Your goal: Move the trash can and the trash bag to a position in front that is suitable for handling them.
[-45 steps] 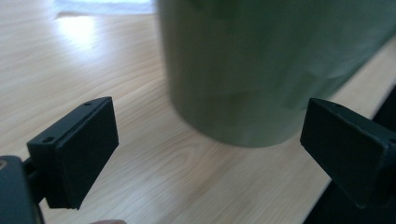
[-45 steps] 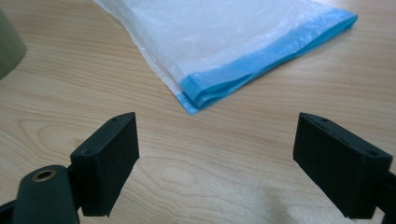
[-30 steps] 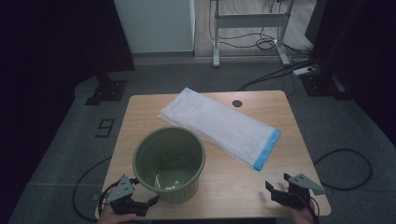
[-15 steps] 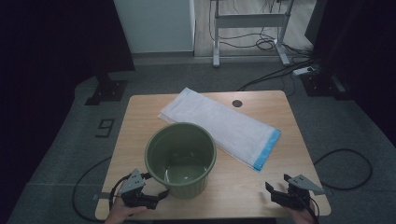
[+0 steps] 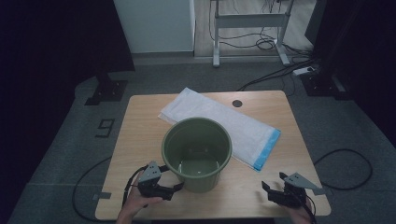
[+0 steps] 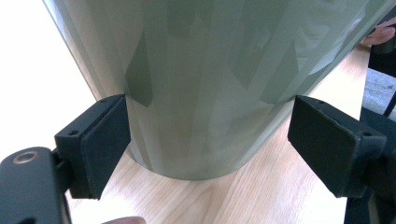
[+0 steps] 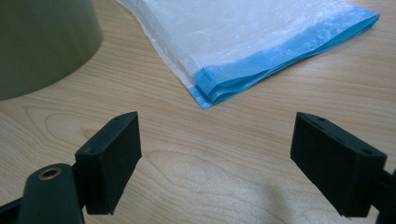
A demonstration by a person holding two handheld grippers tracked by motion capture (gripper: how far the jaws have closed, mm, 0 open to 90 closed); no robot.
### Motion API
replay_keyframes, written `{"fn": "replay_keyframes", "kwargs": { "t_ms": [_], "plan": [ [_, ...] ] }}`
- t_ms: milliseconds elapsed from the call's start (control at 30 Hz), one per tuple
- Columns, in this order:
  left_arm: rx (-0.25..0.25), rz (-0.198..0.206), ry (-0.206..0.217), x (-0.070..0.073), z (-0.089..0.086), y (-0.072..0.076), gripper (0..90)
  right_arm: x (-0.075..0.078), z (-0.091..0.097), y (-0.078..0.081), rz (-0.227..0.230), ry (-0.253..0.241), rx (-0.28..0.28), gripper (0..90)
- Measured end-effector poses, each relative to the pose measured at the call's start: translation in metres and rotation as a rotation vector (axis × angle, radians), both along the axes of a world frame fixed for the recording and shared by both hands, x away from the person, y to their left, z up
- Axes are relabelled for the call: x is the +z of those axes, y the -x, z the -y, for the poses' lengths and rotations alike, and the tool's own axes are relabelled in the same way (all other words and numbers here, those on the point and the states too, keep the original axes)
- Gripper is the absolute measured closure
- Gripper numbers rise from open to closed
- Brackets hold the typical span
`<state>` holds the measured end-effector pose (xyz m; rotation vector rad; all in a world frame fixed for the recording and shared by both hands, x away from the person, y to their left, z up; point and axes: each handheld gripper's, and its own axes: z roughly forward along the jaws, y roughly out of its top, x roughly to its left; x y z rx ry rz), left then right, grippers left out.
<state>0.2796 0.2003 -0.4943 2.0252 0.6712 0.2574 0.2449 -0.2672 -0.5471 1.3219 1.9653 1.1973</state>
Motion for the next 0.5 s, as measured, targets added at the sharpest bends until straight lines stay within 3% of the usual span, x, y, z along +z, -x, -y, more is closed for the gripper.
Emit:
{"fn": "replay_keyframes", "kwargs": {
  "t_ms": [333, 500],
  "plan": [
    [-0.002, -0.021, -0.024, 0.004, 0.022, -0.010, 12.0, 0.001, 0.000, -0.002, 0.004, -0.002, 0.005, 15.7],
    [0.062, -0.023, -0.057, 0.003, 0.014, 0.001, 11.6, 0.003, -0.002, -0.004, 0.010, -0.005, 0.015, 15.7]
  ]
}}
